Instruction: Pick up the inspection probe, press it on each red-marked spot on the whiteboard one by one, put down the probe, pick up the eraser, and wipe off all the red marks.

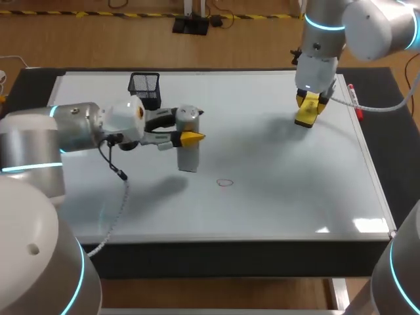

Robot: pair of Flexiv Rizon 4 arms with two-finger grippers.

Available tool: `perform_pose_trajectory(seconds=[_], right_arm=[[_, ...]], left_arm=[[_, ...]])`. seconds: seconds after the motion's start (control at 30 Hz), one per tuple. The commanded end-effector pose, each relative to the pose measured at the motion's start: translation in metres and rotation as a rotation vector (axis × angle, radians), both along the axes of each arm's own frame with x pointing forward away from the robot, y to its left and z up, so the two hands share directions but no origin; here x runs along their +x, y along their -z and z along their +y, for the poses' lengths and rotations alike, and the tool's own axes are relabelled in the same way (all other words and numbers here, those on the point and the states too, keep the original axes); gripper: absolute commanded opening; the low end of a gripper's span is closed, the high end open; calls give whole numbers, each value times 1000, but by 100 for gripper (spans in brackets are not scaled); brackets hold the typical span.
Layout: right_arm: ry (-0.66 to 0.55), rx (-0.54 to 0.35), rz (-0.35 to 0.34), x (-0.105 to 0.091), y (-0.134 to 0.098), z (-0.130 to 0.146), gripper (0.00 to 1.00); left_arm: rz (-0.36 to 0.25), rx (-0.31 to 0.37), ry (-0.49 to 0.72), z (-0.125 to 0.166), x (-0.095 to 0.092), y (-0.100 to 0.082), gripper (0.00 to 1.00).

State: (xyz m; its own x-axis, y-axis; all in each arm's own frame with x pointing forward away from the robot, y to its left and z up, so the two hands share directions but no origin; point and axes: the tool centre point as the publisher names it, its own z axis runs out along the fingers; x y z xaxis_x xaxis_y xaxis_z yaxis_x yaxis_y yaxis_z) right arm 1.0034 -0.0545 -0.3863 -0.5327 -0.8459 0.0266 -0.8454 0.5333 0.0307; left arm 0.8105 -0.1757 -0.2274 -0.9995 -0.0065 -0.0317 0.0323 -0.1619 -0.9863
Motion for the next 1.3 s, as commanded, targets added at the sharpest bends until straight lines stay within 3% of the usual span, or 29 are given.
perform_pose_trajectory(seconds=[0.03,0.5,0.97,1.3], right_arm=[[-2,-3,1,1,0,0,0],[-2,-3,1,1,0,0,0],[-2,-3,1,1,0,0,0],[-2,-3,1,1,0,0,0]], left_arm=[[4,-17,46,-23,0,13,0],[1,-43,147,-60,-20,23,0],[16,-54,176,-81,-24,35,0],[-15,-37,186,-82,-22,41,0]])
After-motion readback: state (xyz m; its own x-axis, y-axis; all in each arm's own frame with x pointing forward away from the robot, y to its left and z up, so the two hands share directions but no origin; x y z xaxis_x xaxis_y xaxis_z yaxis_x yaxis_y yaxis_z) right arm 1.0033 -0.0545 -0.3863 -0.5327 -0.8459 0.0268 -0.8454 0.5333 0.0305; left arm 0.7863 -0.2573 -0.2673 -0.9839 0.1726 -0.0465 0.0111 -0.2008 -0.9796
